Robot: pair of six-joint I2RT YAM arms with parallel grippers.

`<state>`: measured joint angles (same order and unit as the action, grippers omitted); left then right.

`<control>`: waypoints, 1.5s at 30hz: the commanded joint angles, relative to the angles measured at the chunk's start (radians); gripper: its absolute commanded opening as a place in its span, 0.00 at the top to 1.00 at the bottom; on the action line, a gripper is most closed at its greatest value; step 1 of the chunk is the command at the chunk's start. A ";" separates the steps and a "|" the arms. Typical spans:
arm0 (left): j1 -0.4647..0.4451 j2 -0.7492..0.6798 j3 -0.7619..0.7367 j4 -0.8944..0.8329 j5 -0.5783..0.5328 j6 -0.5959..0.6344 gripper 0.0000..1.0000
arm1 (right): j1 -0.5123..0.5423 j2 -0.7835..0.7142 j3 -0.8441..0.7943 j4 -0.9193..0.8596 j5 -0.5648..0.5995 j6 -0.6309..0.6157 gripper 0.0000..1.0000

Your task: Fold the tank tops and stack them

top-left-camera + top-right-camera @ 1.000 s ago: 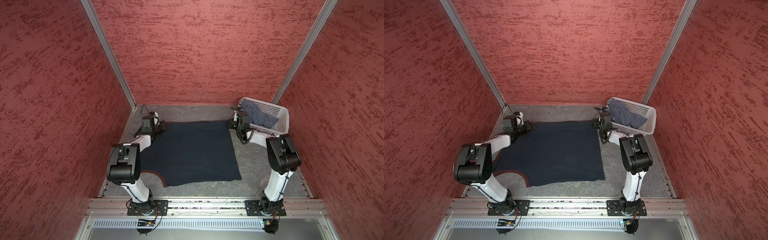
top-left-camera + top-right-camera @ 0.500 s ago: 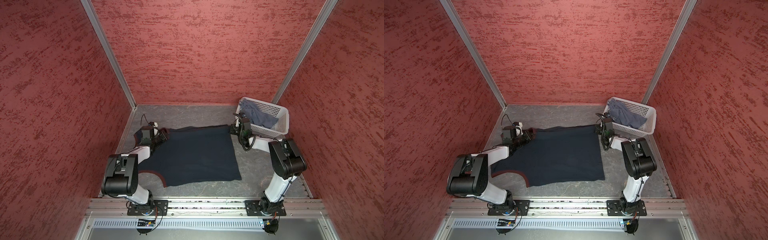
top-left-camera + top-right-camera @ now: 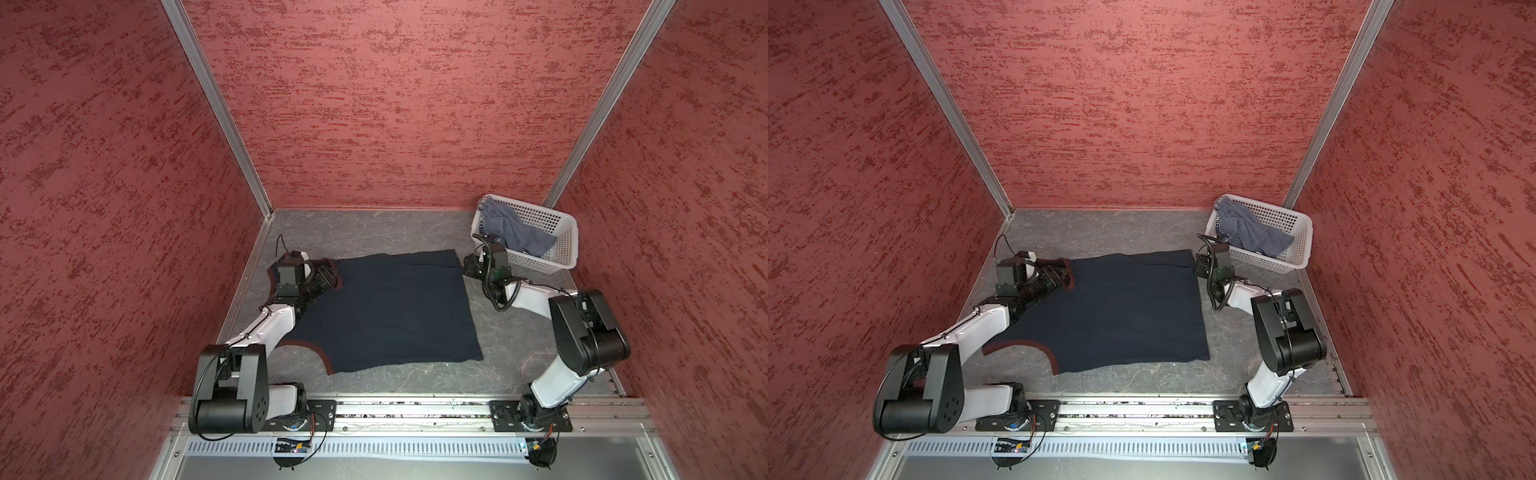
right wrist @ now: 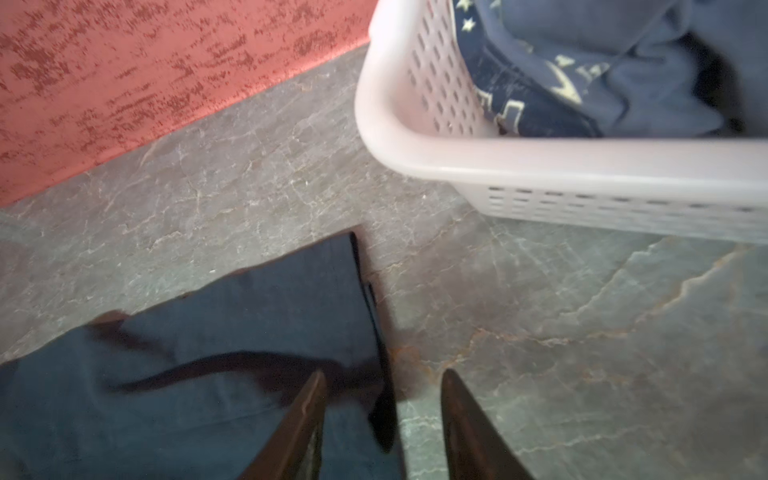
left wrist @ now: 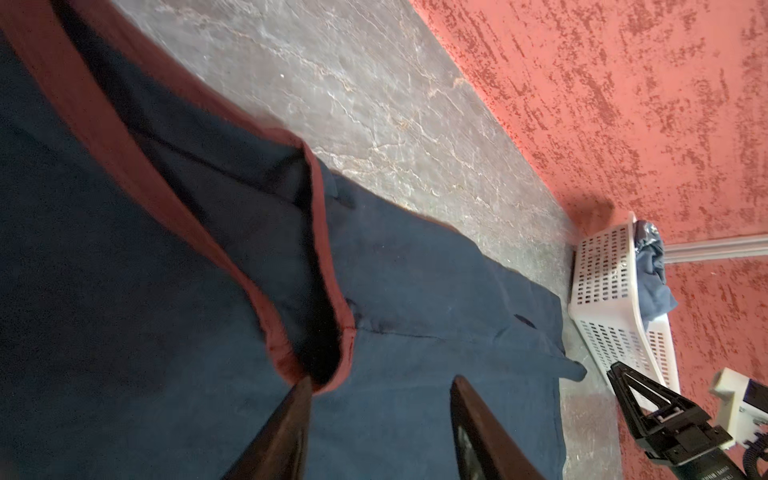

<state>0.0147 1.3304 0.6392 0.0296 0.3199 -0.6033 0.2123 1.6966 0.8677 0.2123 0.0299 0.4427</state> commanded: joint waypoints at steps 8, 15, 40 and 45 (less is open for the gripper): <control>-0.048 0.253 0.231 -0.280 -0.027 0.073 0.46 | -0.026 0.203 0.330 -0.403 -0.142 -0.003 0.52; -0.076 0.343 0.323 -0.327 -0.049 0.092 0.55 | -0.035 0.273 0.418 -0.483 -0.212 -0.048 0.54; -0.075 0.380 0.321 -0.237 -0.005 0.094 0.93 | -0.037 0.220 0.363 -0.483 -0.281 -0.061 0.91; -0.060 0.316 0.251 -0.148 0.002 0.088 0.97 | -0.040 0.162 0.303 -0.440 -0.242 -0.053 1.00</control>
<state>-0.0570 1.7031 0.9257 -0.2005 0.3099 -0.5190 0.1806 1.9247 1.1995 -0.2665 -0.2436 0.3859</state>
